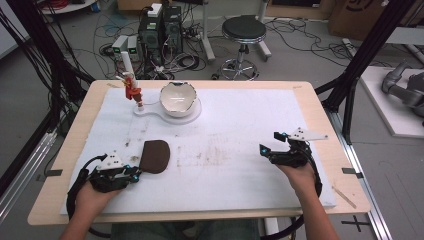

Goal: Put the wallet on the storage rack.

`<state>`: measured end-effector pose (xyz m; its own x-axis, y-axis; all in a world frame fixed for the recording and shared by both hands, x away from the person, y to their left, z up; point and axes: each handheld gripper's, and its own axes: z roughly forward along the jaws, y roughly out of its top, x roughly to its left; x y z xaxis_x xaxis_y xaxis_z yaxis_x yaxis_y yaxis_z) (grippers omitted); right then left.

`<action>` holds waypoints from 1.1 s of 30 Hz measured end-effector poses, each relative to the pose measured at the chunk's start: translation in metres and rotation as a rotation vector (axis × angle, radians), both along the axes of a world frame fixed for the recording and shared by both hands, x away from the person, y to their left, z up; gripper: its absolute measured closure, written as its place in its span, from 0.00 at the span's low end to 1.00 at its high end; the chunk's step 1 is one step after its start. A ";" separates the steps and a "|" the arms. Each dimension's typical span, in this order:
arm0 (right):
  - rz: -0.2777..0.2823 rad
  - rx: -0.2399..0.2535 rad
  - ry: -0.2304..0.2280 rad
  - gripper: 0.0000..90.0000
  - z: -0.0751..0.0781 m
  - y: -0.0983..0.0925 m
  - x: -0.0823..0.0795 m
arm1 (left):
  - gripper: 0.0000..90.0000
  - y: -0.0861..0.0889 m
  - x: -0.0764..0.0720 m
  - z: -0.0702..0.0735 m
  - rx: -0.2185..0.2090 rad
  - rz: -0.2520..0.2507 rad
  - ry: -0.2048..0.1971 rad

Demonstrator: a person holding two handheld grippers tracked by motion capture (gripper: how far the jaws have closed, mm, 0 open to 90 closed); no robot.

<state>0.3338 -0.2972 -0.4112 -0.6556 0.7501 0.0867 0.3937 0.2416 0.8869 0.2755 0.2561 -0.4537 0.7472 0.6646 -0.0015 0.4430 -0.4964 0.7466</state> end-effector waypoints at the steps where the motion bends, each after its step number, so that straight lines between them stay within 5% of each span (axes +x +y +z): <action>1: 0.000 0.000 0.000 0.20 0.000 0.000 0.000 | 0.85 0.000 0.000 0.000 0.002 0.002 0.001; 5: 0.001 -0.003 -0.002 0.20 0.000 0.000 0.000 | 0.98 -0.002 -0.001 0.001 0.035 -0.013 -0.018; 11: 0.001 -0.001 -0.002 0.20 -0.001 0.000 0.001 | 0.98 -0.003 0.000 0.002 0.049 -0.027 -0.021; 18: 0.001 0.004 0.001 0.20 -0.001 -0.001 0.001 | 0.98 0.002 0.002 0.004 0.010 -0.031 -0.011; 22: -0.002 0.004 0.000 0.20 -0.001 -0.001 0.001 | 0.98 0.000 0.000 0.010 -0.017 -0.043 -0.013; 33: -0.003 0.009 0.003 0.20 -0.001 -0.002 0.001 | 0.98 -0.002 -0.003 0.037 -0.194 -0.074 -0.105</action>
<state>0.3351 -0.2990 -0.4121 -0.6534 0.7509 0.0956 0.3970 0.2324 0.8879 0.2726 0.2541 -0.4162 0.7968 0.6027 -0.0437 0.3258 -0.3676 0.8711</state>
